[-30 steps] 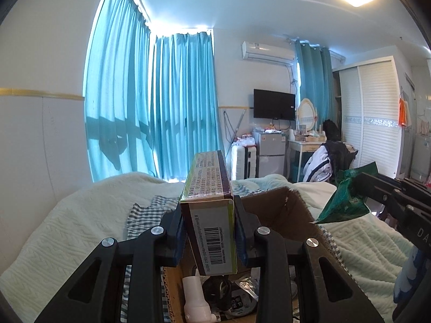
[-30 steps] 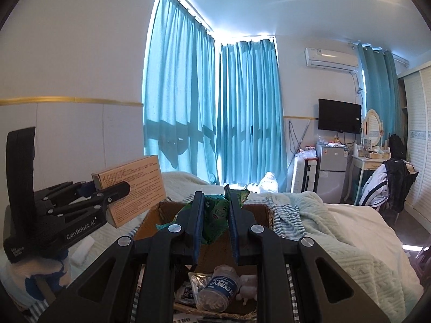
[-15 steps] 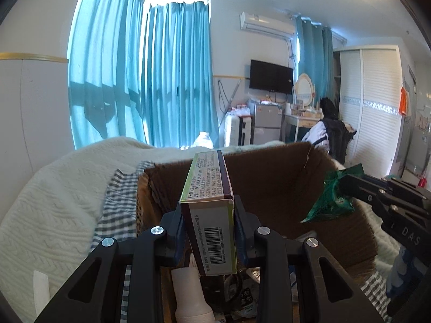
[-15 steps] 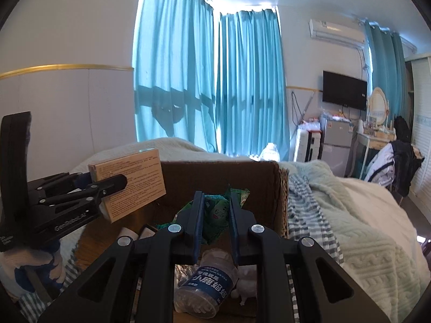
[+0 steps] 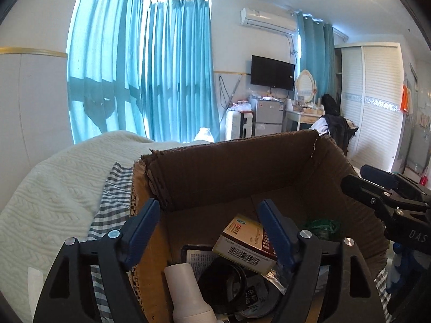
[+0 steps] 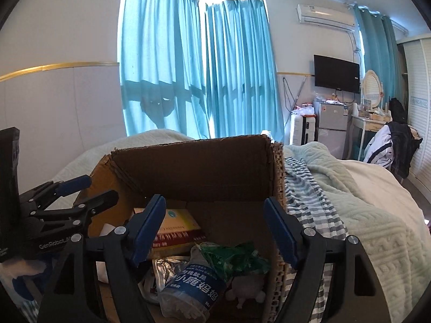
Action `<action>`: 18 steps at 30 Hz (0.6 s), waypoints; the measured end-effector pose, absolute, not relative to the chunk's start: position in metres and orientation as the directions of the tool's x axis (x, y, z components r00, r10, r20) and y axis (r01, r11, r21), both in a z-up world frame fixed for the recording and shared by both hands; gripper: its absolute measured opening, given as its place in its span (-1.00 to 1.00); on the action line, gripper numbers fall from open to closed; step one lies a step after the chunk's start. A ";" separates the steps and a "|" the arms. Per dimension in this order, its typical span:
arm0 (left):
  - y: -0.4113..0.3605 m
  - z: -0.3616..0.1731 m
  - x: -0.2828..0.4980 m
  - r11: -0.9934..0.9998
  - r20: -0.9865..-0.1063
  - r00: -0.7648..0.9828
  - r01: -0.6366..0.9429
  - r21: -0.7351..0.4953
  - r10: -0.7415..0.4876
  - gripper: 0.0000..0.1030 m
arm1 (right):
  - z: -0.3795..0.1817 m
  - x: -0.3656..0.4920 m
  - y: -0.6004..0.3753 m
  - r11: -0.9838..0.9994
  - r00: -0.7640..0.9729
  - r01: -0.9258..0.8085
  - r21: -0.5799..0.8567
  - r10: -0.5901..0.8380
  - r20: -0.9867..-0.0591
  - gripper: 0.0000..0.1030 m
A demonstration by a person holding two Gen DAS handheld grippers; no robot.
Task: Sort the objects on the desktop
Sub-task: 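Carry the tan box and green packet over the box and release them inside, then withdraw both open tools from the box toward the green-white medicine box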
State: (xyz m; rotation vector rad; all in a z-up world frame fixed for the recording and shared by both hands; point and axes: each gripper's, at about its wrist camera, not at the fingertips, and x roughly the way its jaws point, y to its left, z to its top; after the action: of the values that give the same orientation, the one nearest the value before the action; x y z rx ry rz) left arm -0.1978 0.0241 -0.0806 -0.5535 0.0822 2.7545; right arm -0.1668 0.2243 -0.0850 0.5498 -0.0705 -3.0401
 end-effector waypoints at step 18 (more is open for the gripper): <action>0.007 -0.037 -0.151 -0.984 -0.286 -0.945 -0.174 0.033 0.158 1.00 | -0.042 -0.103 0.223 -0.996 -0.974 0.001 0.091 -0.021 -0.224 0.99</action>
State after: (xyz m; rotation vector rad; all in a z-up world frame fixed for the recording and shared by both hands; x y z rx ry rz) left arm -0.1509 0.0074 -0.0372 -0.4262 0.0862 2.9410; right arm -0.1033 0.2235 -0.0416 0.3543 -0.1422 -3.1070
